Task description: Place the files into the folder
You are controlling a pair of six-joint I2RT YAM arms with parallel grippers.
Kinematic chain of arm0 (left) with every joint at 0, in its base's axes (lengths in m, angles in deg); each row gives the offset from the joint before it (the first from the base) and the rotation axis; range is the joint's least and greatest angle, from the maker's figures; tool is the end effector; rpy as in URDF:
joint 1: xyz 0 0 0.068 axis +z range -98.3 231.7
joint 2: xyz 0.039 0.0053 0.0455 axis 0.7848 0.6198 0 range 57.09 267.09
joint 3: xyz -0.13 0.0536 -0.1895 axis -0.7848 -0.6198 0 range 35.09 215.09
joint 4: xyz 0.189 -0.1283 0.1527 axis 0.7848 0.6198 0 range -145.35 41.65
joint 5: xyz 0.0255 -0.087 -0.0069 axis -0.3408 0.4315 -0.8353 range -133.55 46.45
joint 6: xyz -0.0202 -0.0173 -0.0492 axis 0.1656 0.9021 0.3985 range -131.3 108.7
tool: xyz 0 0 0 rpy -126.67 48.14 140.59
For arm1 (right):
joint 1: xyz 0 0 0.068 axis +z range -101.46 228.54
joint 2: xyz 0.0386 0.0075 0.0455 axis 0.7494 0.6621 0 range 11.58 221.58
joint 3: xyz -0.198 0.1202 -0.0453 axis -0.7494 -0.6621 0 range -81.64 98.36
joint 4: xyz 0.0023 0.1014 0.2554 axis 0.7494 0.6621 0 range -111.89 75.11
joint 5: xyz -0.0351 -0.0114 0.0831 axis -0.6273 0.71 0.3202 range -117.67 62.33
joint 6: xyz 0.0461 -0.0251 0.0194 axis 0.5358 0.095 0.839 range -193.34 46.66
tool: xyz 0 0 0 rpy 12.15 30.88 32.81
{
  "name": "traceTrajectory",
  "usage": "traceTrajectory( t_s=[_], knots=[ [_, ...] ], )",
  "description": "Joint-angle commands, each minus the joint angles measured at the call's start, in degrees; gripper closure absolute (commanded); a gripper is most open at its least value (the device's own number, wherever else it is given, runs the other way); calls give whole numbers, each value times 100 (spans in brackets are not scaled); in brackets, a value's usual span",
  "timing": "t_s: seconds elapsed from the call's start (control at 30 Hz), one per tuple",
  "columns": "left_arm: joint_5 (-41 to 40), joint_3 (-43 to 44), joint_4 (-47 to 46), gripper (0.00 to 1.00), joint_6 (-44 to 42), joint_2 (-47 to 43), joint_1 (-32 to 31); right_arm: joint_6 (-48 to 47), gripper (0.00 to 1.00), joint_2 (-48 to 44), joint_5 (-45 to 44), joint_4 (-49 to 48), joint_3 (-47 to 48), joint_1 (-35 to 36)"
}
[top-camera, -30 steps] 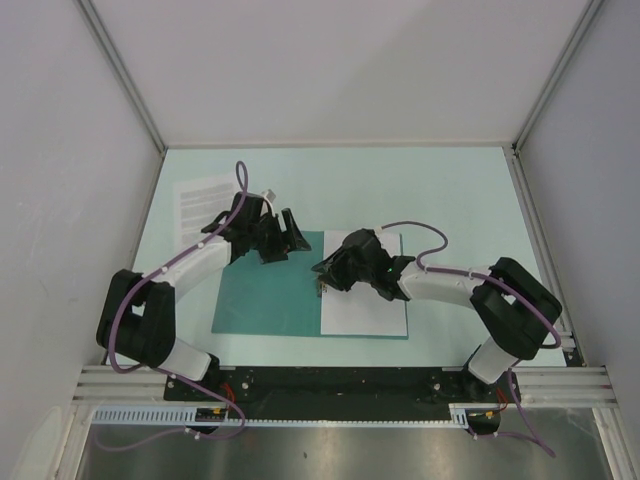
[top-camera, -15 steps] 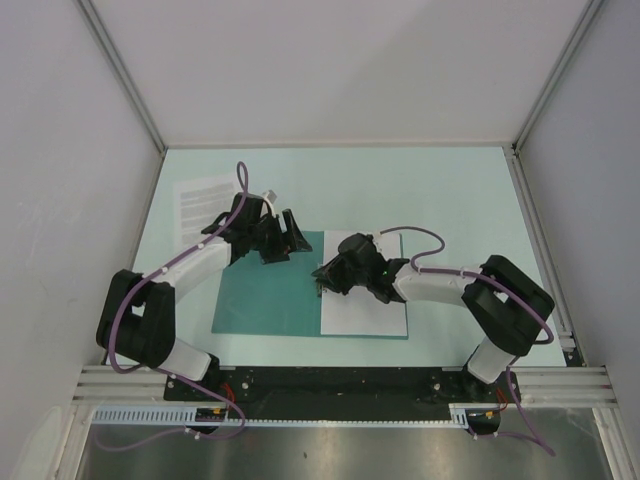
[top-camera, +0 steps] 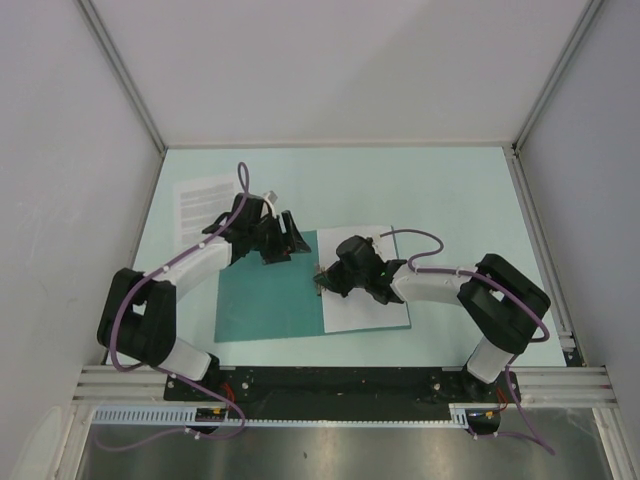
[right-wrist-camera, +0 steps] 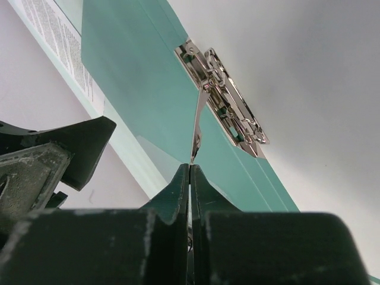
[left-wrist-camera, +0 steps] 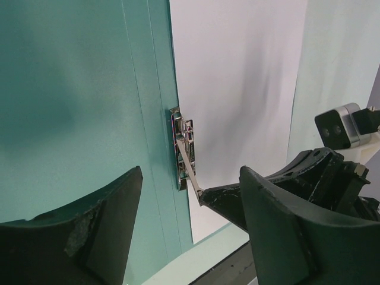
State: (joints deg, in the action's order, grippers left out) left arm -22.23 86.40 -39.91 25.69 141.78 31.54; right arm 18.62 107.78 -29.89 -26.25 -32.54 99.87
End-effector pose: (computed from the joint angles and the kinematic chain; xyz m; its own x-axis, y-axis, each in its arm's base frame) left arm 0.2964 -0.1238 0.1630 -0.8928 -0.2693 -0.3611 0.0107 0.7887 -0.6147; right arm 0.2181 0.2704 0.1125 -0.7474 0.6643 -0.0011 0.4500 0.5075 0.7349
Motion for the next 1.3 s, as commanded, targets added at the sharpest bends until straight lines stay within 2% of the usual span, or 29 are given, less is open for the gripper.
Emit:
traceTrajectory(
  t_s=[0.0, 0.03, 0.2, 0.4, 0.5, 0.77, 1.27],
  knots=[
    [109, -86, -164, 31, -96, 180, 12, -38, 100, -23, -209, 41, 21, 44],
    [83, -130, -173, 32, -104, 223, 21, -47, 100, -23, -183, -3, -14, 35],
    [-84, -332, -269, 53, -78, 575, 12, -205, 100, 4, -130, -109, -242, 35],
    [-365, -631, -463, 69, -61, 918, -93, -529, 100, 83, -33, -214, -428, -79],
    [-558, -675, -437, 70, -52, 1102, -128, -775, 100, 109, 55, -179, -463, -158],
    [-664, -613, -305, 71, -34, 1384, -119, -2172, 100, 232, -85, 348, -463, -352],
    [-805, -622, -217, 72, -105, 1279, -119, -3325, 100, 452, -665, 682, -454, -299]
  ],
)
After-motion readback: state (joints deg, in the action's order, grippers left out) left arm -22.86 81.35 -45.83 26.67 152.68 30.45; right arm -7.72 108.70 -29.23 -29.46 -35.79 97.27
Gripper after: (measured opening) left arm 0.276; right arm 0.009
